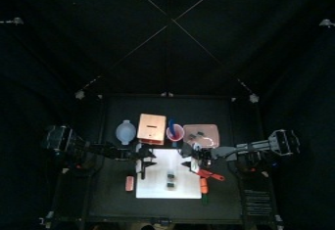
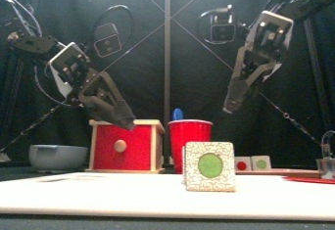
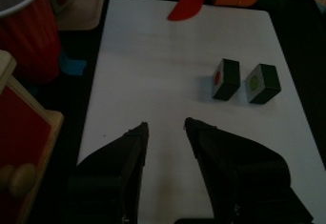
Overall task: Place sushi on board then cut the sushi with the knife then place the pieces on the plate
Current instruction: Place the 4 sushi pieces on the plate
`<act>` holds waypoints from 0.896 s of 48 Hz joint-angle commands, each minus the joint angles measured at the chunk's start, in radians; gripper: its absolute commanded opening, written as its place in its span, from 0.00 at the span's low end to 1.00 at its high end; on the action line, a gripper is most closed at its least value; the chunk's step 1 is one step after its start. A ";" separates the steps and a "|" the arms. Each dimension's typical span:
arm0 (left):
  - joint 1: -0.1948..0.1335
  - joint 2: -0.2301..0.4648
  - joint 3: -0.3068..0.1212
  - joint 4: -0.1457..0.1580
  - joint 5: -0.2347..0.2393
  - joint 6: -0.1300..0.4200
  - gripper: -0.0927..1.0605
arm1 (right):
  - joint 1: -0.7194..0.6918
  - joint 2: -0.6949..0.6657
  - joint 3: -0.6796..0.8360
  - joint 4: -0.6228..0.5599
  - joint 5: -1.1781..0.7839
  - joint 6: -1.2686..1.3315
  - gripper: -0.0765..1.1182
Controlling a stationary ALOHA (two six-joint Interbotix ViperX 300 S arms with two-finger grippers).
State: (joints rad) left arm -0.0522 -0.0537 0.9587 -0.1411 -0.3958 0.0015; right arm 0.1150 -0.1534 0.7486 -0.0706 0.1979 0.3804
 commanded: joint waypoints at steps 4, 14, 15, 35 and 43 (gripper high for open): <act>0.000 -0.006 -0.021 -0.017 -0.003 -0.002 0.74 | 0.048 0.061 -0.072 0.005 -0.021 -0.008 0.73; -0.003 -0.005 -0.021 -0.020 -0.003 -0.002 0.74 | 0.063 0.152 -0.123 0.003 -0.021 -0.008 0.73; -0.003 -0.005 -0.021 -0.021 -0.003 -0.002 0.74 | 0.064 0.158 -0.126 0.005 -0.021 -0.008 0.73; -0.005 -0.003 -0.018 -0.023 -0.003 0.002 0.74 | 0.074 0.253 -0.193 0.002 -0.020 -0.018 0.73; -0.005 -0.003 -0.017 -0.023 -0.003 0.002 0.74 | 0.072 0.291 -0.207 -0.023 -0.018 -0.017 0.73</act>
State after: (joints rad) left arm -0.0552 -0.0522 0.9587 -0.1626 -0.3942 0.0031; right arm 0.1887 0.1473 0.5676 -0.0844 0.1825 0.3620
